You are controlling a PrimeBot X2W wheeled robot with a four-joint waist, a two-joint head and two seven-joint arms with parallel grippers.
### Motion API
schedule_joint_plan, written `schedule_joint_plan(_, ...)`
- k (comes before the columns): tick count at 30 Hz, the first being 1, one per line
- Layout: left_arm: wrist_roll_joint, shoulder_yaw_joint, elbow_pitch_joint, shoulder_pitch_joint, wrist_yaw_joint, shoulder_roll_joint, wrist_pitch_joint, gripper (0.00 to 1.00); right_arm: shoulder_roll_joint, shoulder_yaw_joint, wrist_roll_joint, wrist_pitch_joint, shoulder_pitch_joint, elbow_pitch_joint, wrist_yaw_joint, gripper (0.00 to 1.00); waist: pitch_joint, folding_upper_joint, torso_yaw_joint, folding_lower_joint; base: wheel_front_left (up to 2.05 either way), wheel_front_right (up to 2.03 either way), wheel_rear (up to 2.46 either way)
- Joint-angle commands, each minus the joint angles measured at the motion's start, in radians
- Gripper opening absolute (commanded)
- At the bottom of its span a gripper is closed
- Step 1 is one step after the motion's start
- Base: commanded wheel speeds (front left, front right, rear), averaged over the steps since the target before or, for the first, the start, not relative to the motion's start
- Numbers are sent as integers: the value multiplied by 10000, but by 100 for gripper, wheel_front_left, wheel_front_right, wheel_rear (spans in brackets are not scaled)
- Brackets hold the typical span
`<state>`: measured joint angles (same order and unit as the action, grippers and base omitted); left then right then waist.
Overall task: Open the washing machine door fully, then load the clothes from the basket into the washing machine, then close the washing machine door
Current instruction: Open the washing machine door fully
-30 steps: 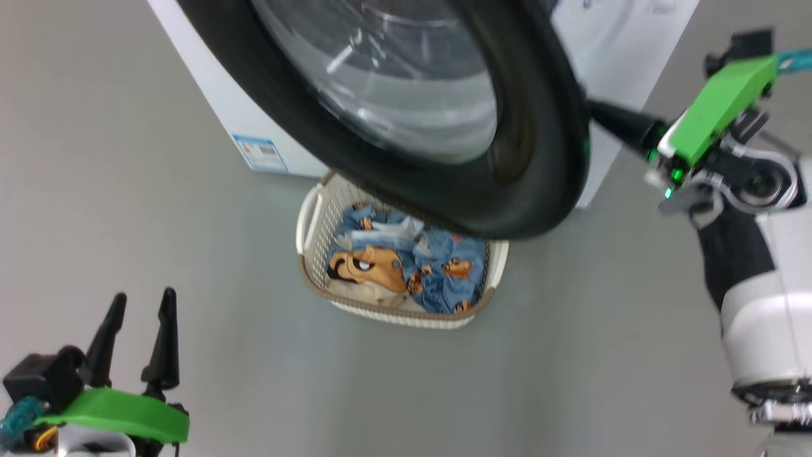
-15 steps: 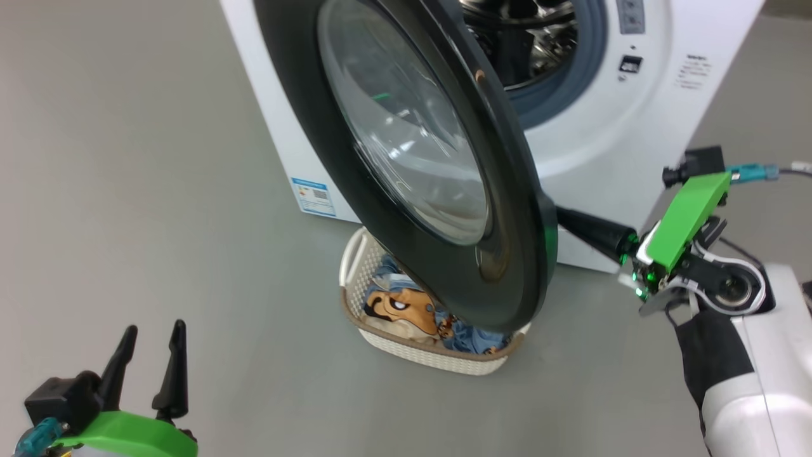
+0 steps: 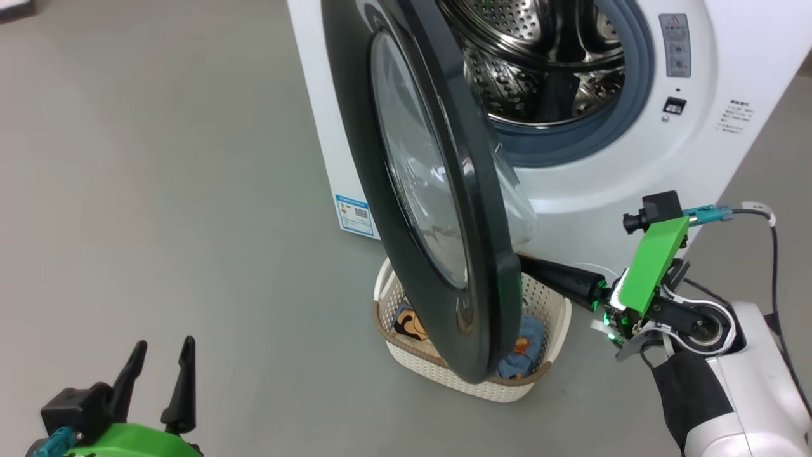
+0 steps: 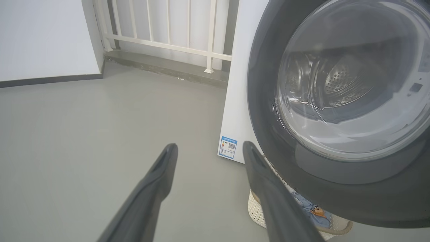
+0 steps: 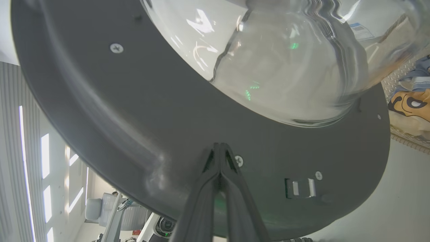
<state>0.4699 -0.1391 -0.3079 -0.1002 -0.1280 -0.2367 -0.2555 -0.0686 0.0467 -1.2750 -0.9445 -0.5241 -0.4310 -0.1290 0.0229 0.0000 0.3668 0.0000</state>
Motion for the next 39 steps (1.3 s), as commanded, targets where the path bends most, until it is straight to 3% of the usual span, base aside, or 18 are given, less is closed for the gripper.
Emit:
schedule_joint_plan(1, -61, 335, 149, -172, -2, -261, -63, 100, 173, -285, -297, -18, -45, 356, -17, 0, -111, 0, 106, 0, 0, 0, 0)
schedule_joint_plan(9, -76, 283, 220, -88, 91, -339, -54, 100, 179, -511, -515, 132, 103, 255, -17, 0, -216, 0, 117, 0, 0, 0, 0)
schedule_joint_plan(18, -57, 227, 360, 28, 204, -378, -36, 100, 130, -508, -365, 427, 152, 124, -17, 0, -319, 0, -315, 0, 0, 0, 0)
schedule_joint_plan(19, -58, 219, 378, 38, 215, -381, -36, 100, 118, -518, -328, 456, 150, 144, -17, 22, -328, 0, -386, 0, 0, 0, 0)
schedule_joint_plan(21, -71, 202, 411, 53, 238, -395, -37, 100, 118, -522, -289, 539, 152, 221, -17, 53, -341, 0, -546, 0, 0, 0, 0)
schedule_joint_plan(22, -82, 195, 424, 59, 253, -403, -37, 100, 117, -513, -274, 609, 154, 285, -17, 93, -347, 0, -633, 0, 0, 0, 0)
schedule_joint_plan(23, -81, 190, 441, 62, 261, -404, -38, 100, 115, -496, -258, 692, 160, 352, -17, 100, -350, 0, -721, 0, 0, 0, 0)
schedule_joint_plan(28, -80, 163, 527, 46, 270, -404, -41, 100, -31, -533, 123, 1300, 246, 797, -17, 100, -338, 0, -1063, 0, 0, 0, 0)
schedule_joint_plan(33, -50, 173, 612, 54, 268, -406, -46, 100, -368, -996, 1184, 2760, 589, 1729, -17, 100, -322, 0, -1525, 0, 0, 0, 0)
schedule_joint_plan(39, -65, 195, 678, 123, 307, -337, -52, 100, -540, -1300, 1688, 4470, 1205, 2558, -17, 100, -380, 0, -2128, 0, 0, 0, 0)
